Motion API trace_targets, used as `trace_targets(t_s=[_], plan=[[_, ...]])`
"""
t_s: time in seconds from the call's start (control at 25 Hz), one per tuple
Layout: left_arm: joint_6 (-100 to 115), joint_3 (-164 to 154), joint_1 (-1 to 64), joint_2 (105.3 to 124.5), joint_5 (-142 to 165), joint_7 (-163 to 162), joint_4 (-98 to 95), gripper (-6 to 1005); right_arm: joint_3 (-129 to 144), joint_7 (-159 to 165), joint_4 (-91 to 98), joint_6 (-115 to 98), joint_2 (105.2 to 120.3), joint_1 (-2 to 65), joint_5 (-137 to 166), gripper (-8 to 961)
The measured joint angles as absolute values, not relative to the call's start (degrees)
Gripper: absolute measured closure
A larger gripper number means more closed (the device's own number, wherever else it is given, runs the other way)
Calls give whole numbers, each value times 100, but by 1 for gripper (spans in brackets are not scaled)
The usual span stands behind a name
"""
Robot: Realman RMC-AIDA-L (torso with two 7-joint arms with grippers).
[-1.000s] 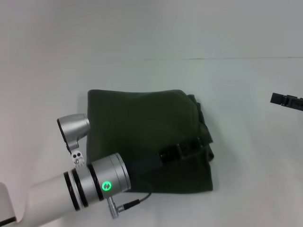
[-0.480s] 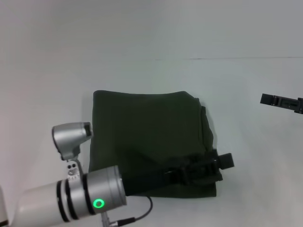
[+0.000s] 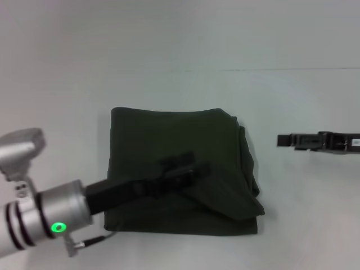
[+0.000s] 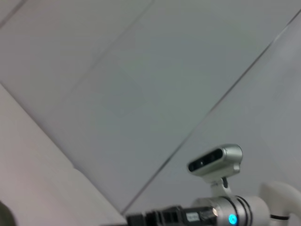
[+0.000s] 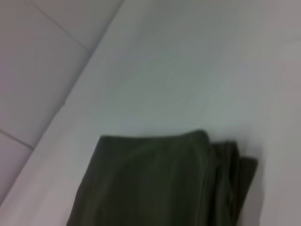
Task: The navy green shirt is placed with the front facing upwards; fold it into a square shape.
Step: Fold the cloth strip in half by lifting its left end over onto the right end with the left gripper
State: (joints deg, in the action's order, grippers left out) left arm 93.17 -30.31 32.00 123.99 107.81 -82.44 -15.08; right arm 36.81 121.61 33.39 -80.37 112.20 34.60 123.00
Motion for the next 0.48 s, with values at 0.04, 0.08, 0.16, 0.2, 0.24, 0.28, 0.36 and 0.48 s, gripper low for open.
trace_targets(t_s=[0.04, 0.08, 0.16, 0.2, 0.24, 0.28, 0.36, 0.48], plan=[[9347, -3025, 3136, 12395, 10779, -8250, -1665, 111, 3695, 12224, 3287, -8042, 11221, 3517, 12365, 53], [9396, -3024, 3031, 12394, 10777, -8259, -1899, 111, 3710, 12306, 3231, -8047, 11222, 3574, 12428, 53], [9464, -3024, 2878, 12390, 10775, -8265, -2254, 110, 3742, 12419, 3153, -8063, 11236, 3645, 12485, 53], [9493, -3022, 2794, 12376, 10775, -8265, -2433, 110, 3760, 12468, 3124, -8071, 11249, 3679, 12497, 53], [9530, -3023, 2728, 12360, 10775, -8258, -2576, 110, 3773, 12516, 3105, -8086, 11273, 3718, 12497, 53], [9570, -3023, 2666, 12336, 10783, -8236, -2702, 111, 3774, 12535, 3090, -8092, 11287, 3740, 12499, 53], [9679, -3066, 2550, 12287, 10807, -8189, -2977, 111, 3781, 12557, 3027, -8104, 11313, 3807, 12500, 54], [9798, -3222, 2390, 12208, 10842, -8120, -3317, 111, 3871, 12590, 2862, -8068, 11323, 3926, 12502, 54]])
